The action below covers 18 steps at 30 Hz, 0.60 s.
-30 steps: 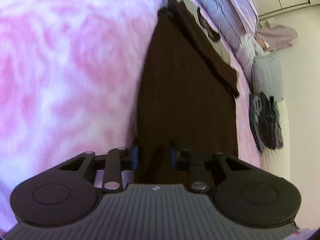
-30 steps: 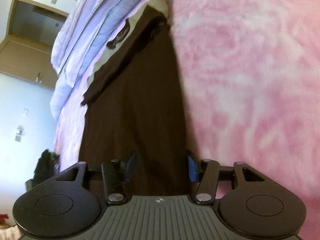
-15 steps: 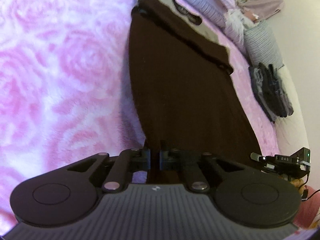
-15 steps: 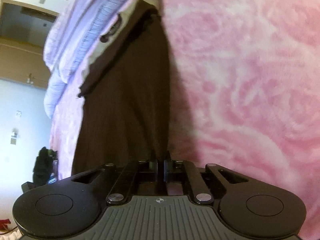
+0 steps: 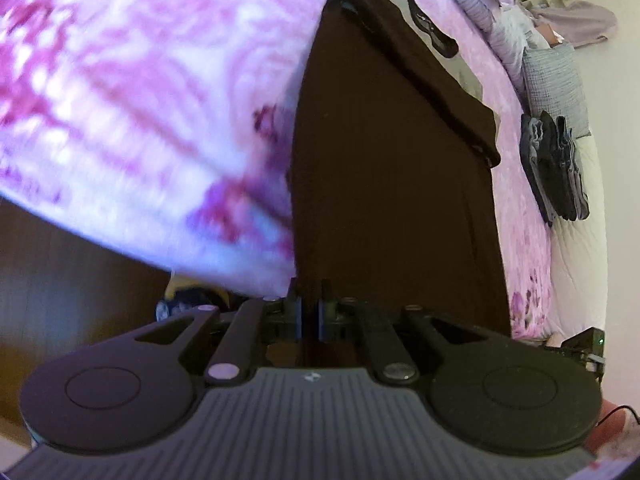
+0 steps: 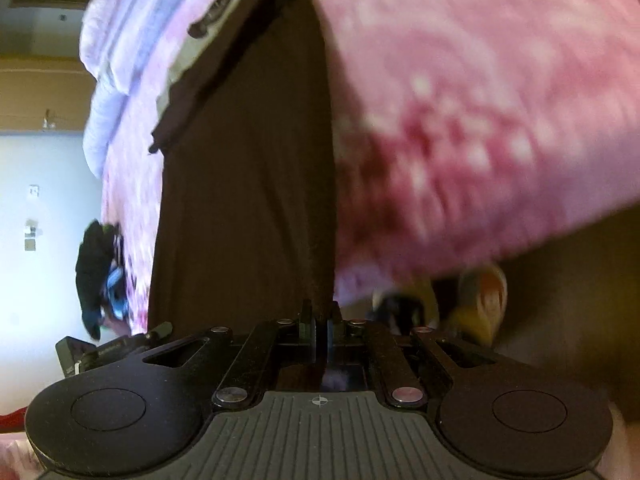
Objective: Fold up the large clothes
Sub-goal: 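Lift the hem with both tools and fold it up toward the grey collar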
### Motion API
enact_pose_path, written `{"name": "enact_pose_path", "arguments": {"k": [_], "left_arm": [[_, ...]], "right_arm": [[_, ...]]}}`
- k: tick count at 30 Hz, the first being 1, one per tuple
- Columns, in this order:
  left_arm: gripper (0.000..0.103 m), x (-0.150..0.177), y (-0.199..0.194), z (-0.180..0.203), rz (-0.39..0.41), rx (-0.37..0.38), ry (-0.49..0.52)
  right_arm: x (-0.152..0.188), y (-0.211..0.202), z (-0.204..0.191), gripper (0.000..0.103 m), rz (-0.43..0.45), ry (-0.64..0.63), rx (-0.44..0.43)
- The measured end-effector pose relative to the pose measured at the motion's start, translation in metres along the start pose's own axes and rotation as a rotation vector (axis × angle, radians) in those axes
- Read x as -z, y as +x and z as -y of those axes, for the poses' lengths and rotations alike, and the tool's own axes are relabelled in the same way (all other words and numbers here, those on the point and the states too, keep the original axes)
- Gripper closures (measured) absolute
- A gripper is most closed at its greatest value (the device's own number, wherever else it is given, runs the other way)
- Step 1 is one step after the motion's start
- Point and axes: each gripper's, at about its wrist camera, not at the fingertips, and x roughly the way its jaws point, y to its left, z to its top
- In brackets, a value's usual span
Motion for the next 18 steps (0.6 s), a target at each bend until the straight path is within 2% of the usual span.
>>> {"name": "enact_pose_path", "arguments": {"k": [4, 9, 14, 17, 18], "left_arm": [[0.099, -0.017, -0.011, 0.018, 0.050, 0.053, 0.009], [0.099, -0.073, -0.024, 0.058, 0.170, 0.158, 0.091], [0.099, -0.173, -0.007, 0.098, 0.277, 0.238, 0.136], [0.096, -0.241, 0.018, 0.114, 0.310, 0.236, 0.079], [0.092, -0.261, 0.028, 0.118, 0.327, 0.220, 0.058]], "right_arm": [[-0.011, -0.013, -0.012, 0.102, 0.016, -0.015, -0.030], [-0.065, -0.035, -0.055, 0.102, 0.112, -0.109, -0.091], [-0.155, -0.046, -0.104, 0.102, 0.266, -0.155, -0.138], [-0.220, -0.039, -0.125, 0.102, 0.334, -0.132, -0.151], [-0.241, -0.033, -0.129, 0.101, 0.352, -0.117, -0.158]]}}
